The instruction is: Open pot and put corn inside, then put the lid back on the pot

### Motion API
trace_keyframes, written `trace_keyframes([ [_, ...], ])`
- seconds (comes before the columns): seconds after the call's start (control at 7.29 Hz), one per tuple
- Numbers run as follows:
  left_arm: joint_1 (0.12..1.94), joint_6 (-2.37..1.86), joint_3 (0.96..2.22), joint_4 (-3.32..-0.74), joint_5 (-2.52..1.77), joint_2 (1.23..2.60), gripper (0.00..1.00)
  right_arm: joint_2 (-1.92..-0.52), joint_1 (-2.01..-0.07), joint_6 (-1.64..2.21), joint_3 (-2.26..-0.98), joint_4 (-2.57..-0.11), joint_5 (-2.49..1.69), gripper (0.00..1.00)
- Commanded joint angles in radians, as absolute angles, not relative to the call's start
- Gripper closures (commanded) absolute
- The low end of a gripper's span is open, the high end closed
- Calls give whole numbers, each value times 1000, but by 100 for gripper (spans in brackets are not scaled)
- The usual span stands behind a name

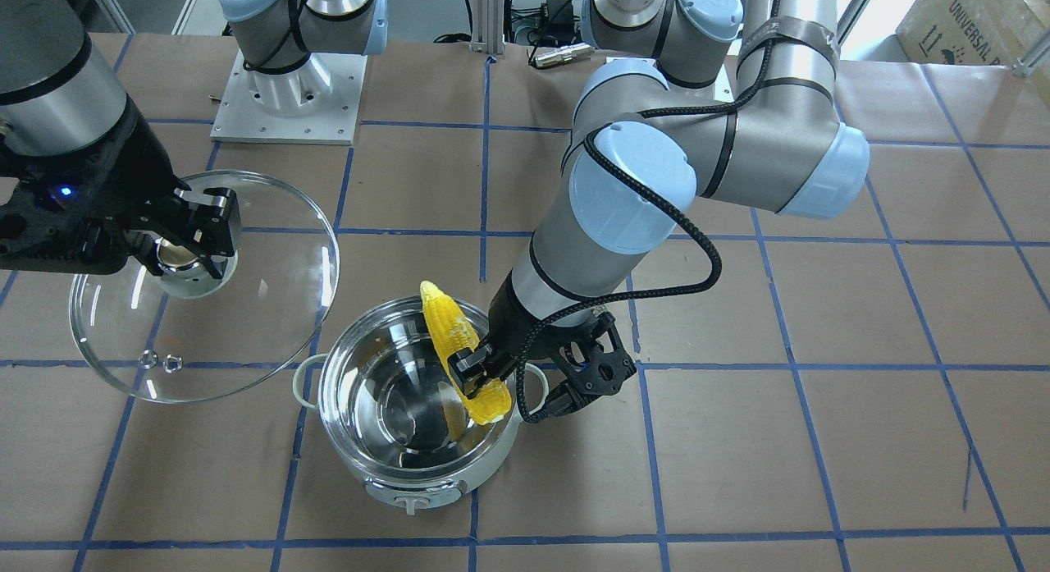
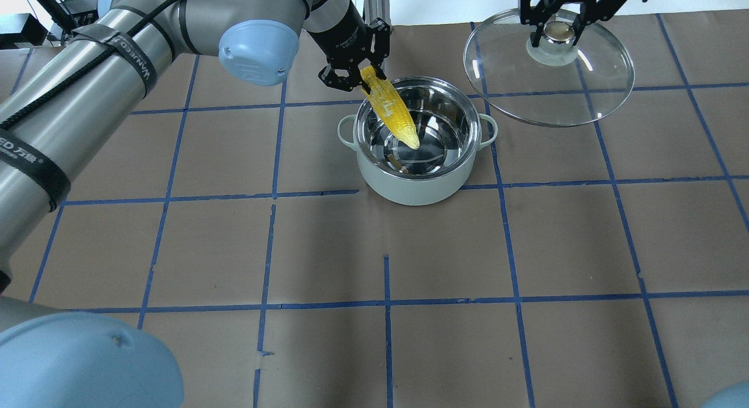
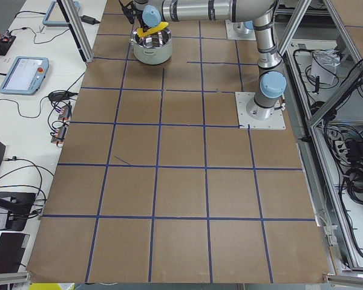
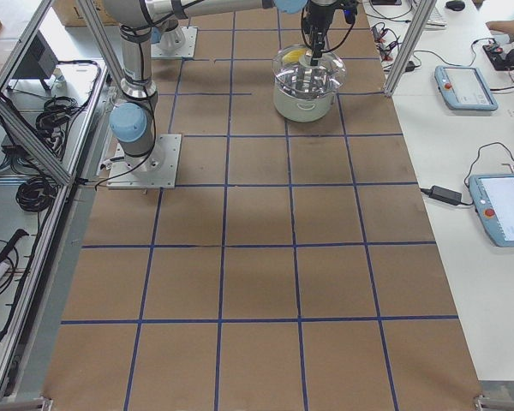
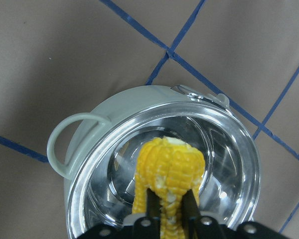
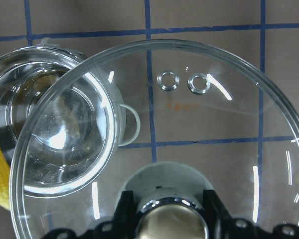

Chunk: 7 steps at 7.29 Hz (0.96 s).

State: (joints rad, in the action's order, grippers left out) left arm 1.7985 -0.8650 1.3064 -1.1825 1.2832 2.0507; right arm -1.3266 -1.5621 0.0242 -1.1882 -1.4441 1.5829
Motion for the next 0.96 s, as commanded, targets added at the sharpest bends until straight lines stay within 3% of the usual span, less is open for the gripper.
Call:
trace_keyframes([
  [0.0,1799,-836,1333,-1183,1285,2043,0,-1388,-1569,23,-1265,-1431,1577,72],
  [0.27,1763,-565,1470,-1177,1388,1979,0,-1509,-1559,2,-1453,-1489,1562,72],
  [0.69,1475,41,1676,-1187,1397,1799,0,-1525,-1572,15,-1474,-1511,1566,71],
  [0.82,1403,113,1677,-1257,1402,1740,0,-1513,-1580,41,-1476,-1555,1562,71],
])
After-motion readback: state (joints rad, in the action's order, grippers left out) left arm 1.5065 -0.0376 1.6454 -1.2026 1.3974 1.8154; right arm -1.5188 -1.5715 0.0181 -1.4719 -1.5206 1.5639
